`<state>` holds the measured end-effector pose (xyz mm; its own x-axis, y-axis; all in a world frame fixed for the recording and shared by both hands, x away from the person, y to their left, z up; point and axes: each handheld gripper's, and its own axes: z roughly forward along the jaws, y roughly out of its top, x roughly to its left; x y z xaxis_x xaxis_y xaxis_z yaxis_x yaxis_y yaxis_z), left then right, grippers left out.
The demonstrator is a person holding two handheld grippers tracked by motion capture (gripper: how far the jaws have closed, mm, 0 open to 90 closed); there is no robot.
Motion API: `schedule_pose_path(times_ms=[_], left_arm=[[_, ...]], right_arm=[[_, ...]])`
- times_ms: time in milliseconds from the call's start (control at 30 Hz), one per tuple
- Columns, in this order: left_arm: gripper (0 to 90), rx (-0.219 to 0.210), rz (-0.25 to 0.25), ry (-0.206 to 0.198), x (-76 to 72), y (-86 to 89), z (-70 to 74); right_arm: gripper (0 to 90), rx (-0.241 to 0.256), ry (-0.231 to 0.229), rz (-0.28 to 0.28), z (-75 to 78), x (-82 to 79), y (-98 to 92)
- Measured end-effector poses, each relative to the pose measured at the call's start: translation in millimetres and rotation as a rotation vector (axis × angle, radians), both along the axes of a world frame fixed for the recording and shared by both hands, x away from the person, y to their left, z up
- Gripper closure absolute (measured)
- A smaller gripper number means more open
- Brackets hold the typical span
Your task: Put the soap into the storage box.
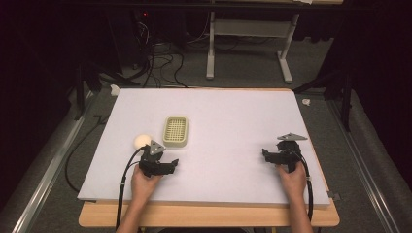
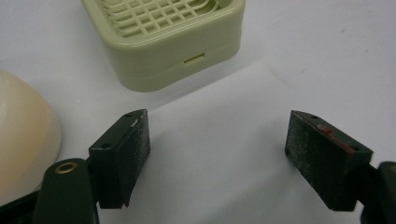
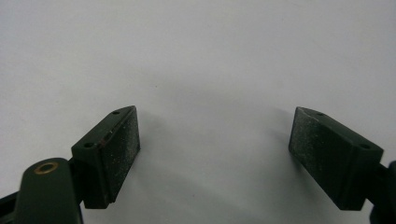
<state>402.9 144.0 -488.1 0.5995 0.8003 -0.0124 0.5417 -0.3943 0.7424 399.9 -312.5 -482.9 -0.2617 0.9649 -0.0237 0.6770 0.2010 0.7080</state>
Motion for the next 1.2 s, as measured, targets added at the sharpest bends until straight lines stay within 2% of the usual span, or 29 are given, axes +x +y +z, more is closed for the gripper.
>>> schedule_pose_path(times_ms=[433, 567, 633, 867, 1200], left_arm=[[20.0, 0.013, 0.010, -0.004, 0.0, -1.0, 0.8], [19.5, -0.004, 0.007, 0.001, -0.2, 0.5, 2.5], [19.4, -0.004, 0.009, -0.004, -0.5, 1.1, 4.6], [20.5, -0.043, 0.026, -0.026, -4.3, 9.5, 14.4], [20.6, -0.049, 0.027, -0.041, -10.0, 19.5, 23.9]], right_arm=[[16.7, 0.000, 0.000, 0.000, 0.0, 0.0, 0.0], [16.8, 0.000, 0.000, 0.000, 0.0, 0.0, 0.0], [16.8, 0.000, 0.000, 0.000, 0.1, 0.0, 0.0], [16.7, 0.000, 0.000, 0.000, 0.1, 0.0, 0.0], [16.8, -0.001, 0.000, 0.000, 0.1, 0.0, 0.0]])
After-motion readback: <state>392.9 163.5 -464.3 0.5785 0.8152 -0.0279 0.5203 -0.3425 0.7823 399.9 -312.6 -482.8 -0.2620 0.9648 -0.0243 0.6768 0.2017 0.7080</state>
